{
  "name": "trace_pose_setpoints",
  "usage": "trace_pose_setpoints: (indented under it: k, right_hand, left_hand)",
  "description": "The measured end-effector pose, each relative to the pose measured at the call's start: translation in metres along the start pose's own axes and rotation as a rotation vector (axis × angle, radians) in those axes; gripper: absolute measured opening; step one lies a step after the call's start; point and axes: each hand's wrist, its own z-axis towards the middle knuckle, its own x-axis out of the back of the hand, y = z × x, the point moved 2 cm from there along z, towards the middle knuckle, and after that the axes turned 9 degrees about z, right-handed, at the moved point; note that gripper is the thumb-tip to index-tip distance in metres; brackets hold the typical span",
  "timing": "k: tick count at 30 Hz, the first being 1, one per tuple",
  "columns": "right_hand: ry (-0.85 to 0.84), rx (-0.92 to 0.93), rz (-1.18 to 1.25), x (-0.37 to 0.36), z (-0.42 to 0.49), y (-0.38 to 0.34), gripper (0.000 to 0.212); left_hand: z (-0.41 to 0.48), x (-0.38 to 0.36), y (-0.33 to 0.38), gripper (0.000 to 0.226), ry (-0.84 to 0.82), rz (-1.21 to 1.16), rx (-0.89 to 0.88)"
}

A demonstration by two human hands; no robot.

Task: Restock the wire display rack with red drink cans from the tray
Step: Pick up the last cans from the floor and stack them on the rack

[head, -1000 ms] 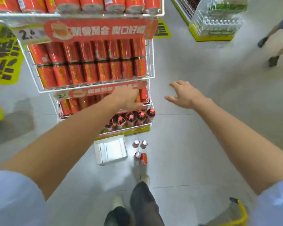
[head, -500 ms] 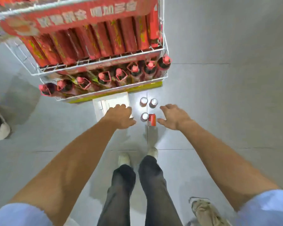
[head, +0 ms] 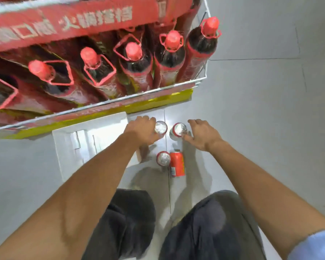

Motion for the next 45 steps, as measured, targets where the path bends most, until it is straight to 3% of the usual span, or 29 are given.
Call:
trace_pose_setpoints:
  k: [7,16,22,27,30,34,40,45]
  right_hand:
    - [0.028,0.027,0.073,-0.061,0.086,0.030,0.085]
    - [0.090,0.062,0.247,-0.080,0.109,0.032,0.058]
    - [0.130,0.003,0.363,-0.064,0.094,0.013,0.052]
    - [0.202,0.033,0.456,0.012,0.009,-0.037,0.073]
    - [0.281,0.071,0.546,0.083,-0.061,-0.077,0.062]
    - [0.319,0.158,0.682,0.188,-0.162,-0.136,0.056]
    - [0.366,0.288,0.764,0.345,-0.310,-0.230,0.033]
    - [0.452,0.412,0.806,0.445,-0.411,-0.296,0.039]
  left_hand:
    - [0.101,-0.078,0.006,0.066,0.053,-0.048,-0.030]
    - [0.120,-0.118,0.026,0.052,0.245,-0.305,-0.020]
    - [0.112,-0.102,0.018,0.056,0.233,-0.412,0.000]
    - [0.024,-0.017,0.006,0.067,0.254,-0.495,0.005]
    - [-0.058,0.059,-0.004,0.067,0.292,-0.674,0.081]
    - [-0.176,0.170,-0.013,0.047,0.396,-0.969,0.017]
    - [-0.351,0.346,-0.012,0.051,0.475,-1.165,0.053]
    - [-0.465,0.458,-0.004,0.041,0.641,-1.280,-0.004]
